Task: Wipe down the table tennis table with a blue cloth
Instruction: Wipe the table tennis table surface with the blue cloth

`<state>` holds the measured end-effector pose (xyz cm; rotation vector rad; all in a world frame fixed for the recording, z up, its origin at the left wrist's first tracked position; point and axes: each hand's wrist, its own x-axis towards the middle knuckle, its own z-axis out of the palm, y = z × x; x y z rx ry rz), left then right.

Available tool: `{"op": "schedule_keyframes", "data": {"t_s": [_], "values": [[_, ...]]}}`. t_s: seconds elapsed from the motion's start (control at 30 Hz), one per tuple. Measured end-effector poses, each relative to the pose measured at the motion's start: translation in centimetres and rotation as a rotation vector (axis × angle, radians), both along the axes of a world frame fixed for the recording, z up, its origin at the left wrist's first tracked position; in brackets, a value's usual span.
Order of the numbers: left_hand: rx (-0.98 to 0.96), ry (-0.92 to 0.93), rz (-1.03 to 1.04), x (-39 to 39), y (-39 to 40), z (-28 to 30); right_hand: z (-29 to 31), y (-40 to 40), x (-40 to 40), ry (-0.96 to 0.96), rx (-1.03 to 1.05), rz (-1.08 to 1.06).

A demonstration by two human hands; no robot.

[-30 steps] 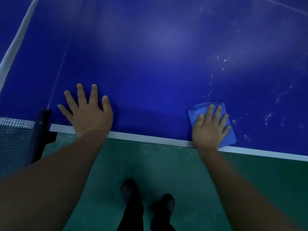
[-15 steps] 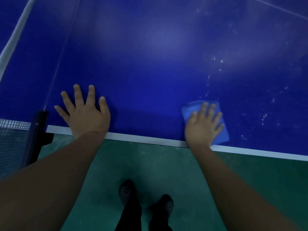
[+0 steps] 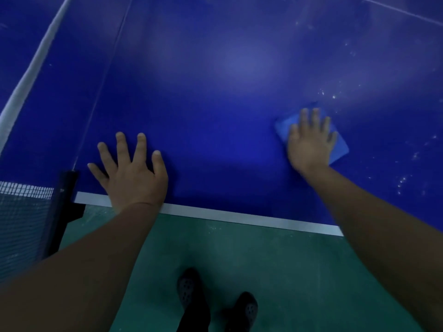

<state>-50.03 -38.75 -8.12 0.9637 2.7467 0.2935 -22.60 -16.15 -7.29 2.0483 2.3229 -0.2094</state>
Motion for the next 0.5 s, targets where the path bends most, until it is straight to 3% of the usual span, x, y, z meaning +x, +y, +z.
{"op": "schedule_keyframes", "data": {"t_s": [0.1, 0.13, 0.2, 0.3, 0.37, 0.5], "values": [[-0.012, 0.003, 0.001, 0.1, 0.0, 0.0, -0.7, -6.1, -2.0, -0.057, -0.022, 0.639], [-0.014, 0.004, 0.001, 0.0, 0.0, 0.0, -0.6, -5.8, -1.6, -0.077, -0.037, 0.743], [-0.013, 0.000, -0.002, 0.0, 0.0, 0.1, -0.3, -2.5, -0.3, -0.085, -0.016, 0.575], [-0.018, -0.005, -0.001, 0.1, -0.1, 0.1, 0.2, 1.4, 0.0, 0.037, -0.015, -0.085], [-0.018, -0.007, 0.004, 0.0, 0.0, 0.1, 0.1, -0.8, -2.8, 0.060, 0.025, -0.169], [-0.019, -0.009, 0.005, 0.0, 0.0, 0.2, -1.0, -9.8, -5.3, 0.020, 0.007, 0.635]]}}
